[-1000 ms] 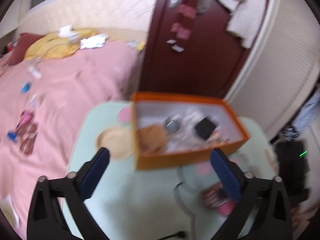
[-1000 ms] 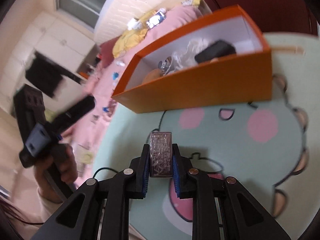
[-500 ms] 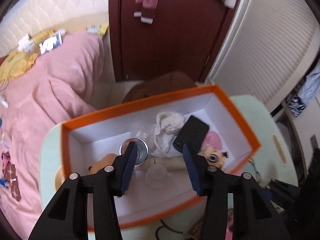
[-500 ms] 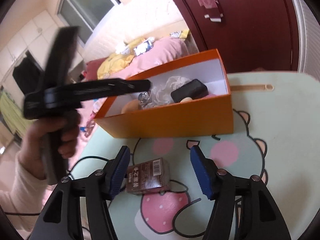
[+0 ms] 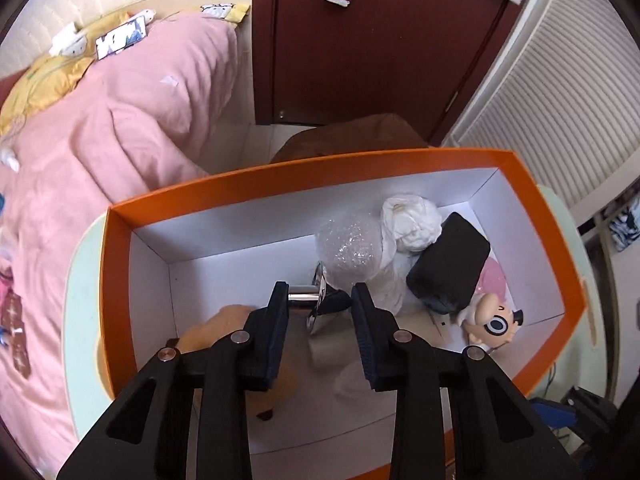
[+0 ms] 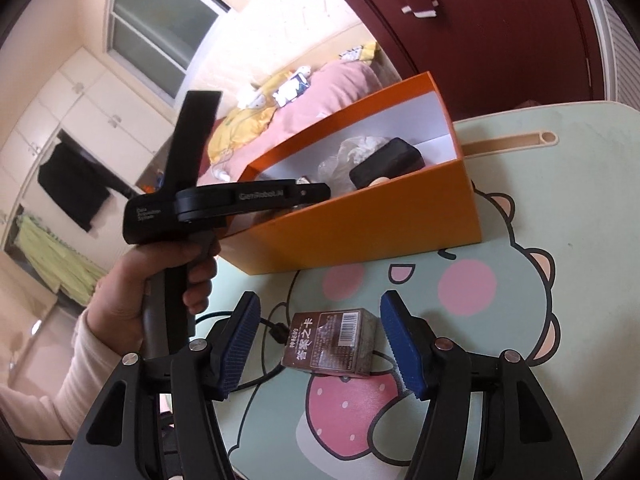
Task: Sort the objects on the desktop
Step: 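Reach into the box and grasp the silver metal cap with the left gripper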
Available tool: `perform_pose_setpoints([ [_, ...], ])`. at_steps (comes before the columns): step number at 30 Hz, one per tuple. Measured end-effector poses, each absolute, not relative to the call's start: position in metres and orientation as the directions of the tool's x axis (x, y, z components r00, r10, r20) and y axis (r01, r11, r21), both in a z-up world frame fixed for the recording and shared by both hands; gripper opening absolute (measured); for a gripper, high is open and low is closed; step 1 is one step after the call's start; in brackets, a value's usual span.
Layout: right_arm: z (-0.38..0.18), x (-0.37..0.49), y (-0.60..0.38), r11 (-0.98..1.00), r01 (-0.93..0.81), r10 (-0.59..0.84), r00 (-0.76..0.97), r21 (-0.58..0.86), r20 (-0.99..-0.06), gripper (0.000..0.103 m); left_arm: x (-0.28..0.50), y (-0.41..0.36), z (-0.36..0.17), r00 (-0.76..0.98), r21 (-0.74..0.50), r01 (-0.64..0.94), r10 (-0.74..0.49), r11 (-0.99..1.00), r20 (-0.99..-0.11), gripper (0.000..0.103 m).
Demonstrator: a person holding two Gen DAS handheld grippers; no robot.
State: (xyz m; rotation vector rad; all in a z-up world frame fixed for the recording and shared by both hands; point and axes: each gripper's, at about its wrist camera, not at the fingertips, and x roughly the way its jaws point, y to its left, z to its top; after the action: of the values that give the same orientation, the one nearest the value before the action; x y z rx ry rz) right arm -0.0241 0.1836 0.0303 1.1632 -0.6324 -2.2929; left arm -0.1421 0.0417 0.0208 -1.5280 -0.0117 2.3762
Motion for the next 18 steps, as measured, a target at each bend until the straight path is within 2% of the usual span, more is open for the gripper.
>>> perform_pose_setpoints([
  [5, 0.031, -0.019, 0.186, -0.777, 0.209, -0.602, -0.521, 0.594, -0.605, 0.062, -0.135, 0.036, 0.039, -0.423, -0.215, -0.267, 0.315, -0.939, -0.85, 0.033],
  [13, 0.029, -0.015, 0.184, -0.797, 0.21, -0.58, -0.525, 0.566, -0.622, 0.063, -0.088, 0.016, 0.102, -0.518, -0.3, -0.305, 0.422, -0.904, -0.744, 0.033],
  [18, 0.024, -0.014, 0.186, -0.808, 0.185, -0.562, -0.525, 0.559, -0.639, 0.063, -0.048, 0.004, 0.104, -0.511, -0.307, -0.314, 0.432, -0.899, -0.743, 0.033],
])
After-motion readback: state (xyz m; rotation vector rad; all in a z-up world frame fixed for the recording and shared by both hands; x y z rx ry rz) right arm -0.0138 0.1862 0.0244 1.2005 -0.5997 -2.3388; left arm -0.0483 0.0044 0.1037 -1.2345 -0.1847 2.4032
